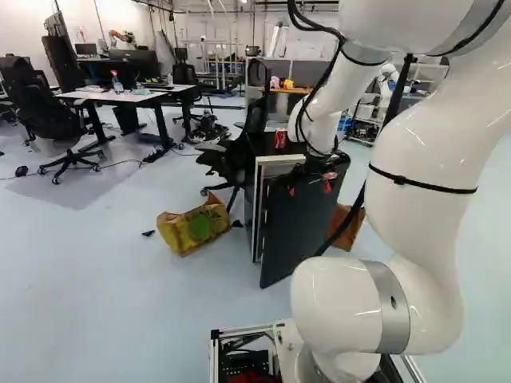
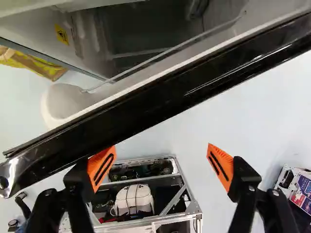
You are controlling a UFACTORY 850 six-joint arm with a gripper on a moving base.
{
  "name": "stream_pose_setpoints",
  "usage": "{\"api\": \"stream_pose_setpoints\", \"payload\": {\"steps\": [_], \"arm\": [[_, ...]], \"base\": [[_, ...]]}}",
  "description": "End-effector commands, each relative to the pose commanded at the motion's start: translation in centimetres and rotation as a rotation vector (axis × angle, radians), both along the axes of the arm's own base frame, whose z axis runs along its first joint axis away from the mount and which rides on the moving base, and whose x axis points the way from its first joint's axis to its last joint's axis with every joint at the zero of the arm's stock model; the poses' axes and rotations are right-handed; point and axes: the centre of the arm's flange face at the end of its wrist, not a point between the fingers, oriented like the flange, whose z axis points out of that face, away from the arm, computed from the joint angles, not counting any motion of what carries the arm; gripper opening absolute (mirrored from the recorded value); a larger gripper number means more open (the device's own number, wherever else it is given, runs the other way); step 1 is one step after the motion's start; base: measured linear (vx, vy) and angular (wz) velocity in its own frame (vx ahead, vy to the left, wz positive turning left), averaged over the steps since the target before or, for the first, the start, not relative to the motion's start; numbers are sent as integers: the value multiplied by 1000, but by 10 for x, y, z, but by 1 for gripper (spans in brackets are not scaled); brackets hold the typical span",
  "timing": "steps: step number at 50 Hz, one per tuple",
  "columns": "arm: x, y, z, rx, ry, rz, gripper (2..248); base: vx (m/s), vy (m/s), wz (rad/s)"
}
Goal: Grab a drink from the fridge
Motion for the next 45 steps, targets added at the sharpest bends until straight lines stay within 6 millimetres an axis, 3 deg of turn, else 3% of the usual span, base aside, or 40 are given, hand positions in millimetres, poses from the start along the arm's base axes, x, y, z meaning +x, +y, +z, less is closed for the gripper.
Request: {"api": "stream_pose_setpoints", "payload": {"steps": [45], "arm": [[51,15,2,-10,-99,55,247]], "base": [[0,0,0]]}}
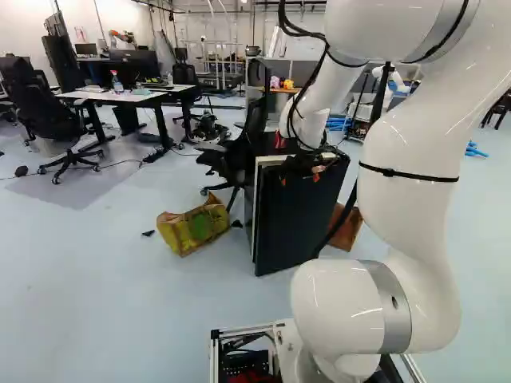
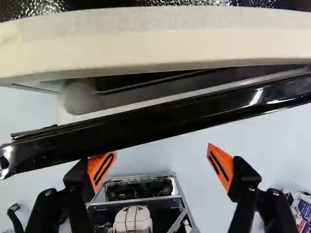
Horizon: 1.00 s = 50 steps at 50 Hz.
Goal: Grab a drink from the fridge
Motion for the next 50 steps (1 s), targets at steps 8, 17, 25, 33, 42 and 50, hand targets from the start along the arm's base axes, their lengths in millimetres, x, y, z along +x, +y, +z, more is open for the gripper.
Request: {"api": "stream_pose_setpoints", "payload": {"steps": [8,17,25,33,42,50], "arm": [[8,2,0,-1,-20,6,247],[11,2,1,-2,-39,9,247],[13,2,1,-3,-54,10,247],[14,2,2,-4,-66,11,247],[15,2,2,-4,-79,13,247],[16,2,3,-5,-90,14,247]], "base": [[0,0,0],[0,0,0],[0,0,0],[0,0,0],[0,0,0],[0,0,0]]}}
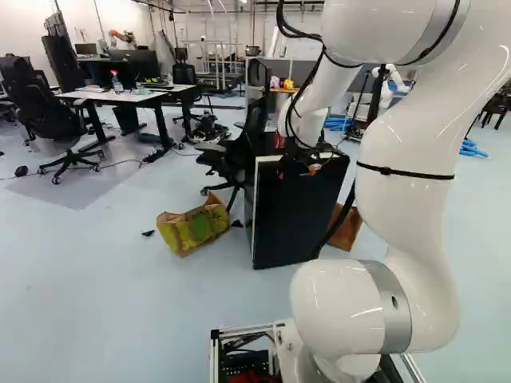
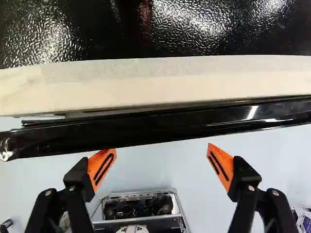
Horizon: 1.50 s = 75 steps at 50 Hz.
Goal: Grab a drink from the fridge
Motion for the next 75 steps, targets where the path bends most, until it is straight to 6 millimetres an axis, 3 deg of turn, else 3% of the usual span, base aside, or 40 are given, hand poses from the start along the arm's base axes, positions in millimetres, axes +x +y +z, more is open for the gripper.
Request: {"api": "stream_pose_setpoints", "payload": {"steps": [32,52,75], "arm": [[2,0,1,-1,-27,2,247],[-25,1,2,1,-13,-3,247],[-21,1,4,-1,-67,1,247]], "base": [[0,0,0],[0,0,0],[0,0,0]]}}
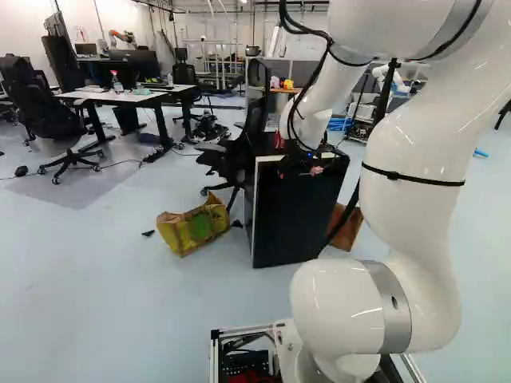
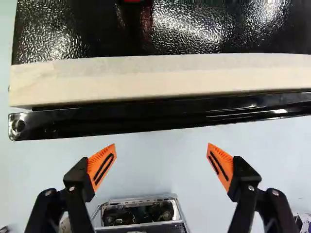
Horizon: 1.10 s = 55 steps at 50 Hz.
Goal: Grab a drink from the fridge
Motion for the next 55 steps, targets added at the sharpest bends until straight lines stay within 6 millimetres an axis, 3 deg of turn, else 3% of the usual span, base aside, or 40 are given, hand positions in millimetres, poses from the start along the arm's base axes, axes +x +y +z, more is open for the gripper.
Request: {"api": "stream_pose_setpoints", "payload": {"steps": [55], "arm": [[4,0,2,-2,-50,4,247]], "base": [[0,0,0]]}}
